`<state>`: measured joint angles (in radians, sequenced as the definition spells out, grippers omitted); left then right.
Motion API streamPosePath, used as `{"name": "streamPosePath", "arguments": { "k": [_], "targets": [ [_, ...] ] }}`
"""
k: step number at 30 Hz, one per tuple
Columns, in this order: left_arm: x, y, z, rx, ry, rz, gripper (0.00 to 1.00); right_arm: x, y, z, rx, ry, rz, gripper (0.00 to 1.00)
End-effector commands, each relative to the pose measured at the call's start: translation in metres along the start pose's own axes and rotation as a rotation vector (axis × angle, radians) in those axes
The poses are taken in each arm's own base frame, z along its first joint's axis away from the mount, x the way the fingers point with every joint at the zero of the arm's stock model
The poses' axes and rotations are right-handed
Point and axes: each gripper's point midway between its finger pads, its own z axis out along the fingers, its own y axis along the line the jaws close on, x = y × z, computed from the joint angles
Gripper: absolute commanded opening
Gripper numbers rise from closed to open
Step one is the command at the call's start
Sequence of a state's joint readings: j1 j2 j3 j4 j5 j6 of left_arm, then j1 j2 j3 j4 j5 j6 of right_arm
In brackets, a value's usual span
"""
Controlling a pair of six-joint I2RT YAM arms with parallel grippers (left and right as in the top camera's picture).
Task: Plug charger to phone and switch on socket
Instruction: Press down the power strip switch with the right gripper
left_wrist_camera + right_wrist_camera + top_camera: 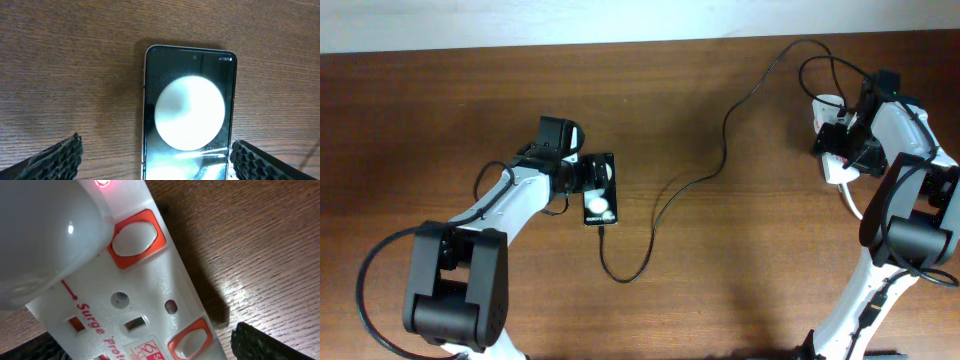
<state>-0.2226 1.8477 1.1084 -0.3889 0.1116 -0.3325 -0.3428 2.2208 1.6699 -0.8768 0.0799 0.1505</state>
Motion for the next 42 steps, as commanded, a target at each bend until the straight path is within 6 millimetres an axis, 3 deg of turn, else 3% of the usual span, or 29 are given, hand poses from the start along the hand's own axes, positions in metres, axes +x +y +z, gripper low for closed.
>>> {"name": "streamPosePath", "arguments": {
  "k": [1,5,10,13,42],
  "targets": [
    [-0.012,-0.007,-0.01,0.011,-0.04,0.013,0.99,-0.001,-0.011,-0.006,0.027,-0.015,-0.001,0.99],
    [-0.012,-0.006,-0.01,0.011,-0.04,0.013,0.99,-0.022,-0.011,-0.036,0.013,-0.126,0.009,0.99],
    [-0.012,-0.006,-0.01,0.011,-0.04,0.013,0.99,-0.033,-0.011,-0.055,0.007,-0.189,0.015,0.99],
    [-0.012,-0.006,-0.01,0.011,-0.04,0.013,0.99,-0.03,-0.019,-0.054,0.053,-0.179,0.018,0.99],
    [-0.012,-0.006,-0.01,0.011,-0.04,0.013,0.99,-0.028,-0.019,-0.054,0.053,-0.173,0.015,0.99]
  ]
}}
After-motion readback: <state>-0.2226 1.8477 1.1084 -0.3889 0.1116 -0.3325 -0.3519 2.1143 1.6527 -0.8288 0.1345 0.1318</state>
